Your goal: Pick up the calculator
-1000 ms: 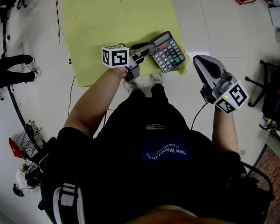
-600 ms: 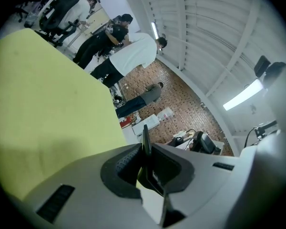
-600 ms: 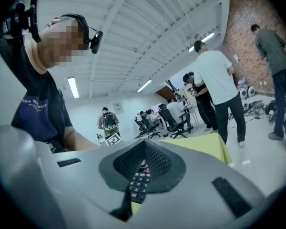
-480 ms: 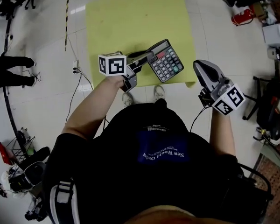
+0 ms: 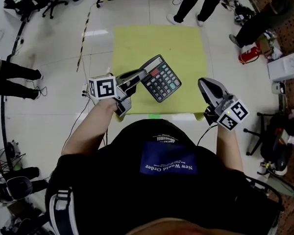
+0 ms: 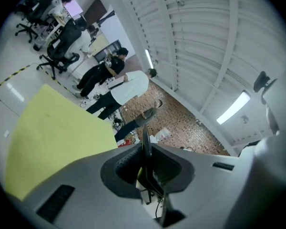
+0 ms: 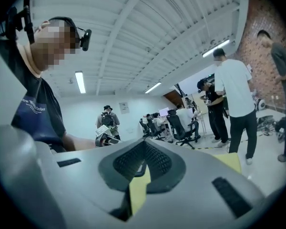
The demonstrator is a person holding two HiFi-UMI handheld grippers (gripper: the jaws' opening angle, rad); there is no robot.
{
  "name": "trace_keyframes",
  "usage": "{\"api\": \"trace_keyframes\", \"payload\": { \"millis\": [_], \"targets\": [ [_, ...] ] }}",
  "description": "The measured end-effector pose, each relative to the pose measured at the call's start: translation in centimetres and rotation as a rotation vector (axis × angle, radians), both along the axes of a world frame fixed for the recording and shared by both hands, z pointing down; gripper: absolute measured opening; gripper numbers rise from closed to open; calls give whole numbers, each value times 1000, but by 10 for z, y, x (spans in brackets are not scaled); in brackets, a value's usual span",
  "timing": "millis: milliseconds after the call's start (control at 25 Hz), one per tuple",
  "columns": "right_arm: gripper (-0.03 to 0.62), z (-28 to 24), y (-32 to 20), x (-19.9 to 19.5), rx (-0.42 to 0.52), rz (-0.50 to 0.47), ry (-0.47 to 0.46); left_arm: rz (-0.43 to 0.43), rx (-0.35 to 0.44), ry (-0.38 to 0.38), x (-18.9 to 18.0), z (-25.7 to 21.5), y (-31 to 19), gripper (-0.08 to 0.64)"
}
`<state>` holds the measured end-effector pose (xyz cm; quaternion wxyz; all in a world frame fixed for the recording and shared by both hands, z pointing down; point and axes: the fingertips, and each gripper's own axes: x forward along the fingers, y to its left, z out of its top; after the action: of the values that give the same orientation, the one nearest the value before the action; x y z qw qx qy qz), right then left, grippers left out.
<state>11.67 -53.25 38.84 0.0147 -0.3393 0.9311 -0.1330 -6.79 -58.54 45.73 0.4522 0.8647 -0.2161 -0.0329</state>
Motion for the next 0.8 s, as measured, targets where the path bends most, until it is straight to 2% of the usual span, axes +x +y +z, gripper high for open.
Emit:
{"api": "trace_keyframes", "payload": {
  "millis": [240, 360, 480, 600, 680, 800],
  "targets": [
    [-12, -28, -18, -25, 53, -24, 47, -151, 97, 61, -69, -58, 2, 60],
    [-12, -42, -27, -30, 83, -35, 57, -252, 110, 71, -99, -73, 1, 60],
    [-12, -57, -26, -34, 93, -39, 67, -301, 98, 152, -111, -95, 16, 60],
    [-12, -65, -23, -42, 107, -40, 67, -326, 136, 169, -124, -108, 32, 60],
    [-12, -69, -26, -44, 119, -44, 68, -341, 118, 217, -125, -113, 38, 60],
    [-12, -74, -30, -46, 131, -53, 74, -356, 122, 246, -126, -118, 41, 60]
  ]
}}
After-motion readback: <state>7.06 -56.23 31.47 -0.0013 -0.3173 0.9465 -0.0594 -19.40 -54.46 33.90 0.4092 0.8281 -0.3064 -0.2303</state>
